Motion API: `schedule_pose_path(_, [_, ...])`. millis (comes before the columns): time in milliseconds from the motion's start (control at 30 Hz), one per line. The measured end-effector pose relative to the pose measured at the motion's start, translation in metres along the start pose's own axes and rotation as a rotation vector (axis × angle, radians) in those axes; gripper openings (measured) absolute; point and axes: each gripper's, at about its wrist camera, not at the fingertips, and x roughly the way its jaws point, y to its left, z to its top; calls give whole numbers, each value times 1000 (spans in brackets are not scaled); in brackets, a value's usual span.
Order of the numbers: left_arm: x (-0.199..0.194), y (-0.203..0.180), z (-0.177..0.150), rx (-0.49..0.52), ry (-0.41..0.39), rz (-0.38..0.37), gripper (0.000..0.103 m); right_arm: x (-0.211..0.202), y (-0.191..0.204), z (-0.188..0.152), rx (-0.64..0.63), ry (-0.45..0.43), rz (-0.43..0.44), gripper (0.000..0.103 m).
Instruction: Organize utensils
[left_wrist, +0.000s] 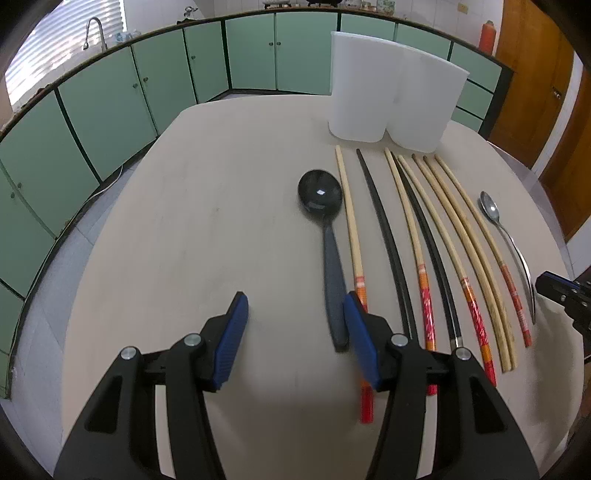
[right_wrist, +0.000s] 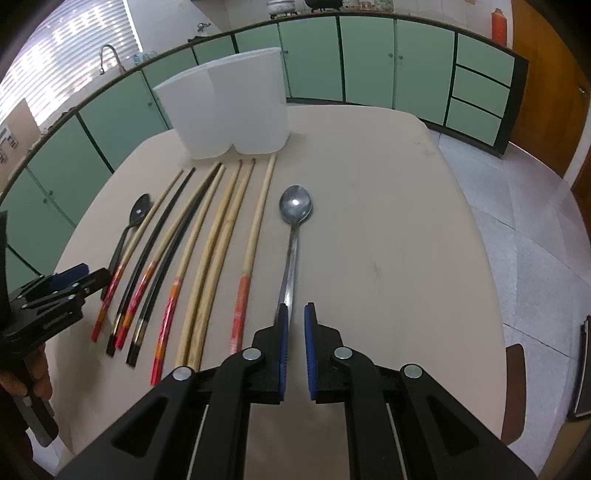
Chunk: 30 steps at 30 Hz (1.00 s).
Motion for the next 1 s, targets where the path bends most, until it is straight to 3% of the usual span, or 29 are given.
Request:
schedule_pose_path(400, [-12, 4, -19, 3, -19, 1, 52, -6, 7, -33, -11, 5, 27, 9])
schedule_pose_path(1000, [-13, 2, -23, 2, -14, -19, 54, 0, 9, -31, -1, -40, 15, 9])
